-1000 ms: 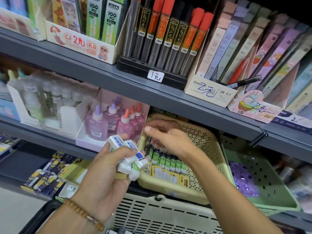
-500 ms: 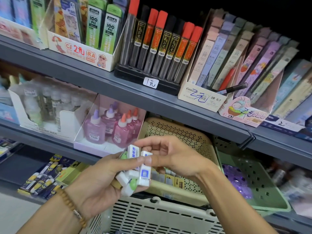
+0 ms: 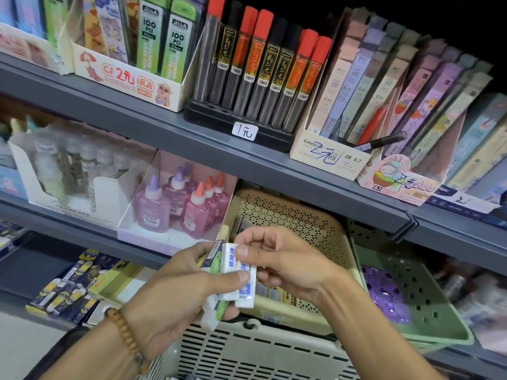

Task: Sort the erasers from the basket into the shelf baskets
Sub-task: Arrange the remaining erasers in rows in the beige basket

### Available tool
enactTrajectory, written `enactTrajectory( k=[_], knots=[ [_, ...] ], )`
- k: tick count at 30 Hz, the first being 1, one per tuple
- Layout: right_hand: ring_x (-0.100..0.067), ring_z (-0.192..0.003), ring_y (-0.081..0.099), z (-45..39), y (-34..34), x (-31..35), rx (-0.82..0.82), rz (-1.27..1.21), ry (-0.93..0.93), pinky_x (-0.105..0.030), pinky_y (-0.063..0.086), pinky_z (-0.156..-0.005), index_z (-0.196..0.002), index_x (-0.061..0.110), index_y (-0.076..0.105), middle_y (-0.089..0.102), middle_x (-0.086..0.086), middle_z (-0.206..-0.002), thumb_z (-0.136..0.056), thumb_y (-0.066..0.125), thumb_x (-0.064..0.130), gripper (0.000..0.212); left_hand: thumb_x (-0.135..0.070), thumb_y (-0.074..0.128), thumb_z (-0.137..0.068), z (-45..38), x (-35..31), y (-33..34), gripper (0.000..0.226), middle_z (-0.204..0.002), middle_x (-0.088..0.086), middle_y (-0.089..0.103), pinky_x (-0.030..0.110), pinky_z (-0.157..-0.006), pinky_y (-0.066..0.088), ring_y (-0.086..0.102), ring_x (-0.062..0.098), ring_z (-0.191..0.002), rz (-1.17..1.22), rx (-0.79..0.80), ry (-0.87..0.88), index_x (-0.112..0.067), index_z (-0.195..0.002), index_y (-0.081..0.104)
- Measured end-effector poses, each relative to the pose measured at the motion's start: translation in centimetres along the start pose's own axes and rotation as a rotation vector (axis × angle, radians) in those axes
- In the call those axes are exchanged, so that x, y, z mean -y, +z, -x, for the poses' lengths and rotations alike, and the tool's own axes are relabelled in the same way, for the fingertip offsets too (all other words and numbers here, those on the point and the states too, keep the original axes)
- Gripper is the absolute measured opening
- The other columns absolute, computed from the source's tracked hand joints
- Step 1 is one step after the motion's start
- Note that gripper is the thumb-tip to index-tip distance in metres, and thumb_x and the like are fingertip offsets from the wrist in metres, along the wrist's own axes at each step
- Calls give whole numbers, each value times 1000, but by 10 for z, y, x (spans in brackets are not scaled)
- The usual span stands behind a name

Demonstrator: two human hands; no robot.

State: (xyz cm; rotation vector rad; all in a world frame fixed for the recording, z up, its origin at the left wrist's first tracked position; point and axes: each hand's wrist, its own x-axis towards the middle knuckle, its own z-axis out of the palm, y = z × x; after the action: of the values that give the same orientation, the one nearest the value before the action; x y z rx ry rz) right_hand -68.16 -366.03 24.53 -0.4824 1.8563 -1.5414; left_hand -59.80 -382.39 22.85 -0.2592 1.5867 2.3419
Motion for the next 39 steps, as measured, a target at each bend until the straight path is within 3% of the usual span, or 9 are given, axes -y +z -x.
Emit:
enactTrajectory(
  k=[8,14,18,21,23,25,32,35,39],
  knots=[
    [-11,-47,42,-36,-83,-31,-576,26,189,-22,32,-39,-85,9,73,61,-17,-78,-90,67,8,8,-24,78,-52,-6,-2,-4,30,-74,11,69,33,-48,55,68,30,-59,323,-104,5,-19,-81,73],
    [-11,-47,48,-83,-99,-44,-633,312,354,-23,39,-41,-91,9,69,60,-7,-64,-92,67,21,12,-26,63,-76,-8,-8,-5,29,-74,17,70,37,-42,54,66,33,-56,440,-158,0,-6,-94,72],
    [-11,-51,53,-94,-87,-55,-662,415,269,-25,51,-51,-79,18,68,61,-2,-64,-91,66,15,13,-24,58,-79,-10,-2,-10,34,-82,19,71,40,-48,56,67,35,-60,482,-146,13,-5,-105,70],
    [-14,-83,66,-88,-85,-56,-640,657,205,-27,55,-82,-101,22,66,69,0,-103,-91,65,19,11,-25,61,-71,-12,-3,-9,43,-83,18,72,41,-51,58,68,36,-62,498,-146,-18,-5,-108,69],
    [-16,-120,56,-81,-86,-54,-563,800,210,-24,41,-99,-124,25,59,57,4,-133,-86,71,28,40,-27,64,-65,-13,-4,-10,51,-87,18,72,42,-52,58,70,37,-66,522,-156,-30,2,-107,68],
    [-18,-130,48,-77,-82,-53,-451,879,226,-24,36,-102,-132,25,56,50,5,-143,-79,79,31,59,-28,65,-65,-12,-4,-10,54,-91,19,73,42,-54,59,72,38,-72,549,-156,-29,9,-105,66],
    [-19,-123,54,-73,-72,-47,-531,975,189,-21,37,-100,-134,23,55,52,2,-141,-84,75,30,54,-29,64,-68,-10,-5,-7,53,-101,22,72,46,-56,59,71,43,-82,602,-127,-19,9,-104,64],
    [-12,-102,64,-54,-51,-26,-628,717,16,-20,47,-91,-115,28,67,67,12,-114,-87,69,39,30,-28,64,-71,-9,-6,-7,54,-108,25,69,49,-61,59,71,43,-86,623,-104,-13,9,-110,62],
    [-8,-77,65,-13,-1,0,-445,430,-253,-20,51,-68,-94,32,71,73,8,-89,-78,73,43,21,-30,54,-89,-9,-7,-6,48,-118,24,65,46,-75,59,70,36,-92,709,-104,39,8,-120,58]
  ],
)
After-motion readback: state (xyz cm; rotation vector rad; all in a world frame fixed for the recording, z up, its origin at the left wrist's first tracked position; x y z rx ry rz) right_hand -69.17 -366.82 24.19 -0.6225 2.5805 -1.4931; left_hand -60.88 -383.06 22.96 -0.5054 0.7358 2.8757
